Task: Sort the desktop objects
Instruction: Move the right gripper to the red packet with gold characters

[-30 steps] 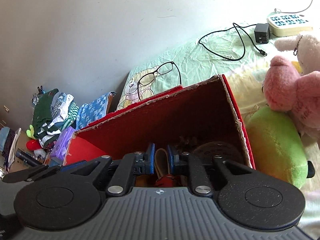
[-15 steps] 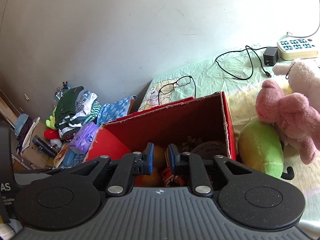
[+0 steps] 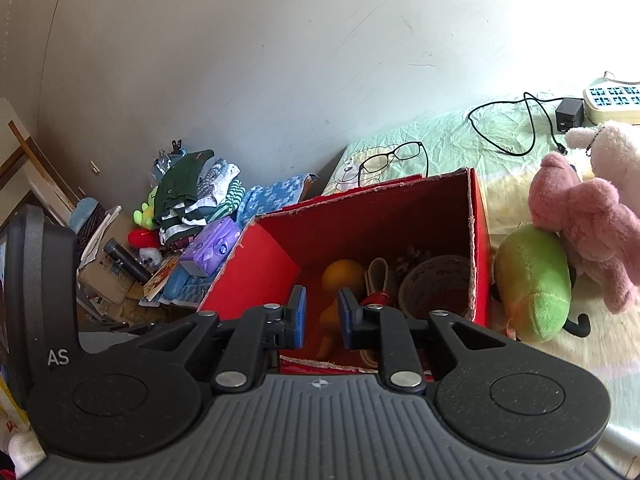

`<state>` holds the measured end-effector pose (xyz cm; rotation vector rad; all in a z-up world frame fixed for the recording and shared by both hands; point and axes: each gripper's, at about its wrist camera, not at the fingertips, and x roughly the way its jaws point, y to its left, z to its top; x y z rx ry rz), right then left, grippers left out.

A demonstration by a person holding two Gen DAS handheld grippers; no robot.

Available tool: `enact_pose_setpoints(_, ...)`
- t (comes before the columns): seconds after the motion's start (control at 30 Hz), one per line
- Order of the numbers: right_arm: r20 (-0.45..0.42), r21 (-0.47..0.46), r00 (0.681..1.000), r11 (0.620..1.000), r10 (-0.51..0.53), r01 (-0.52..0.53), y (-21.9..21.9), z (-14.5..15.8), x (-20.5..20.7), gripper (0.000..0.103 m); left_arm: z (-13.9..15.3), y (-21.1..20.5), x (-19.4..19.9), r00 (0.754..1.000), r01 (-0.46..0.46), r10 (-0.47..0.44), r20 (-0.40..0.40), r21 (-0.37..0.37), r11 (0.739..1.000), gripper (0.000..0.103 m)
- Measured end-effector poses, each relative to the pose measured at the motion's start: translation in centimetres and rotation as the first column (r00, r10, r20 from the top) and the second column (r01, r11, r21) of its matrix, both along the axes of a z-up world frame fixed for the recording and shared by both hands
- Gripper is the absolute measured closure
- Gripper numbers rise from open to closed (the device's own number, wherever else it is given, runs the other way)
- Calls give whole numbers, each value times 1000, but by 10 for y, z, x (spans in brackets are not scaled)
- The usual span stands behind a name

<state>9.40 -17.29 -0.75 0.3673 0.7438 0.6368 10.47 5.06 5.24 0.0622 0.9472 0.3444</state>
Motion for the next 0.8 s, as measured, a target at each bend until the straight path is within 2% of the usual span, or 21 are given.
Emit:
enact_pose_setpoints(0.2,-5,6,998,998,57,-57,-1,-5,-13,82,-5,-4,-15,999,-38,38,-9,7,999,18)
enact_pose_setpoints(0.57,-44,-7,989,990,138,-139,4,-22,-32,82,-26,0,-36,992,-98,99,-76,14,995,15)
enact_pose_setpoints(0.8,-114,-12,982,989,148,-150,9,-39,-34,82,-41,11,-49,987,-124,122,-106,-14,992,13)
